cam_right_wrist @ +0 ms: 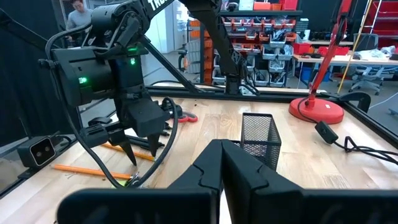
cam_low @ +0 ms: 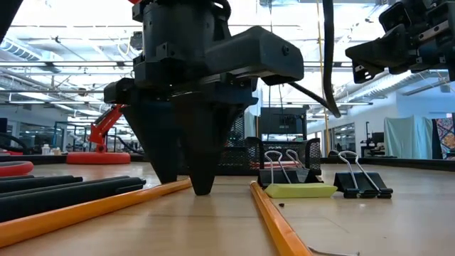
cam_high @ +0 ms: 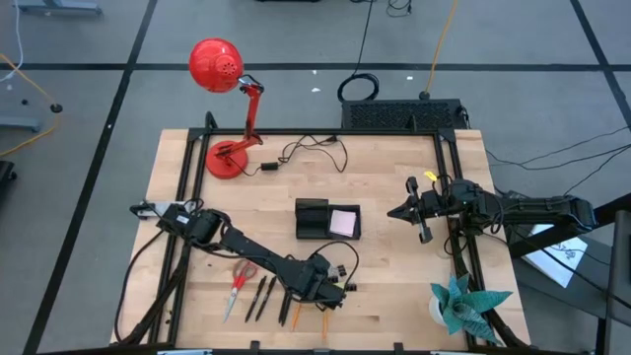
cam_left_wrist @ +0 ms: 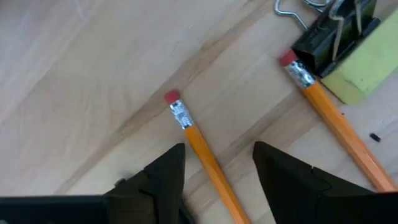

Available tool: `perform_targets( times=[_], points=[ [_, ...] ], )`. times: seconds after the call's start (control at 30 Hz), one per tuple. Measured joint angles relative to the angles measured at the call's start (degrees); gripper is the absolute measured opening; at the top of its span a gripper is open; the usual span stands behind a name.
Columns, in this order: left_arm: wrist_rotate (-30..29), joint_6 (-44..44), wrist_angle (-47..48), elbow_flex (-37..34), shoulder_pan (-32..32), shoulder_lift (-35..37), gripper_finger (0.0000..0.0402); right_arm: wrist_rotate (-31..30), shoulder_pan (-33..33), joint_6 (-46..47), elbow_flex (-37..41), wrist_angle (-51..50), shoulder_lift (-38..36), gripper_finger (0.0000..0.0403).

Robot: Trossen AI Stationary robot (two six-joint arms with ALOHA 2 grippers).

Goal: Pick and place office supplies into organizer
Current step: Put the left pencil into the desk organizer

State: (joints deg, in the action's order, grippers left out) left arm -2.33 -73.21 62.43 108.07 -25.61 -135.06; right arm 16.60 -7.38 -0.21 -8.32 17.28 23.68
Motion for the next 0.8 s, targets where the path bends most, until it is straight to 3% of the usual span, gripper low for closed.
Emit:
perform_targets(
  times=[0.27,0.47,0.63,0.8],
  points=[
    [0.1,2.9,-0.7,0.0,-0.2,0.0,0.0091,0.0,0.0,0.0,0.0,0.0,0.0,0.0004],
    [0.1,6.8,-2.1,-0.1,-0.2,0.0,0.0035,0.0,0.0,0.0,0.0,0.0,0.0,0.0004],
    [-2.6,11.7,-3.3,-0.2,-0.4,0.0,0.0009,0.0,0.0,0.0,0.0,0.0,0.0,0.0004],
    [-3.5,16.0,-5.6,-0.2,-0.3,0.0,0.0023,0.0,0.0,0.0,0.0,0.0,0.0,0.0004]
  ],
)
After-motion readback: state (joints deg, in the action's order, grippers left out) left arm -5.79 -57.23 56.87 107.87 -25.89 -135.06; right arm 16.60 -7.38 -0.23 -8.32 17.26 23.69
